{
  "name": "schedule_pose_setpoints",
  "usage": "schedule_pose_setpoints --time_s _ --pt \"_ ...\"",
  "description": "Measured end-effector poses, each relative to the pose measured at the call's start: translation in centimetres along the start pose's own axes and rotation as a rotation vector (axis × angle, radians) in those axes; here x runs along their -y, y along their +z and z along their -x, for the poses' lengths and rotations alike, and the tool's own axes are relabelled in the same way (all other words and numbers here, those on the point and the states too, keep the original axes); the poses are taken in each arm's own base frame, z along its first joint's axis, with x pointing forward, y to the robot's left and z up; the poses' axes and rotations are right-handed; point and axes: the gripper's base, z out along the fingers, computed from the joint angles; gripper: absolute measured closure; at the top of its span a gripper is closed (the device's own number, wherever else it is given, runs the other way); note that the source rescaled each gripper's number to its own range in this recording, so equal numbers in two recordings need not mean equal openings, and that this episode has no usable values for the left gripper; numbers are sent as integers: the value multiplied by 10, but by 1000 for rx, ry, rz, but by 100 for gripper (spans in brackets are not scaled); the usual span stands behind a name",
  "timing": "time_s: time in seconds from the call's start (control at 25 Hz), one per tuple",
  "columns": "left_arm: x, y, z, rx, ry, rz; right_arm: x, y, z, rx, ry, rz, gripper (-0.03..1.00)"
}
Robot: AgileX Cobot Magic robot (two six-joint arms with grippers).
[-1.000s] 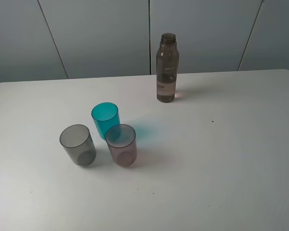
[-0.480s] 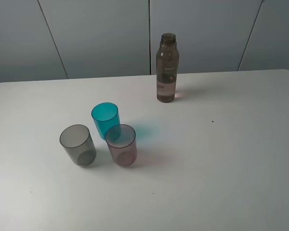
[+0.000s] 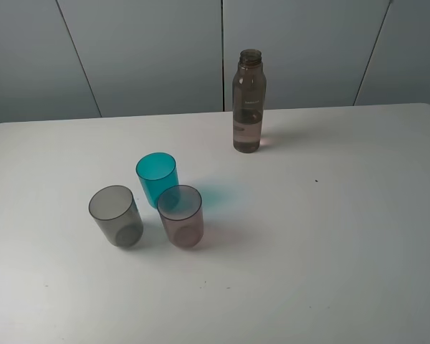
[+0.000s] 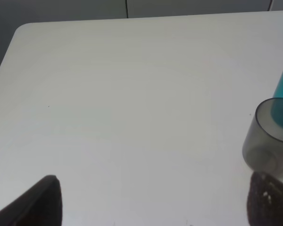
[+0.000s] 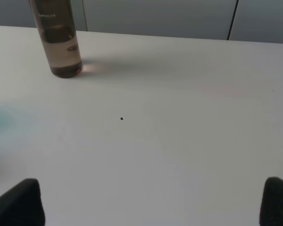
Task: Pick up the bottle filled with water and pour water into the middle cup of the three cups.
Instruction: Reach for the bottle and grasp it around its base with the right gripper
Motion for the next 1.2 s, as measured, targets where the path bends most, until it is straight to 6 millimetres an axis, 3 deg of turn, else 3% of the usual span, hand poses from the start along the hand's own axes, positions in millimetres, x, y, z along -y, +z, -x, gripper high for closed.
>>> schedule_pose_setpoints --time_s 0.64,0.88,1.04,1.2 --pt "0 0 0 0 0 0 0 0 0 0 2 0 0" --pt "0 0 0 0 0 0 -2 1 1 -6 79 21 0" --pt "0 0 0 0 0 0 -3 13 10 -63 131 84 0" --pt "0 0 0 0 0 0 -1 22 34 -101 137 101 0"
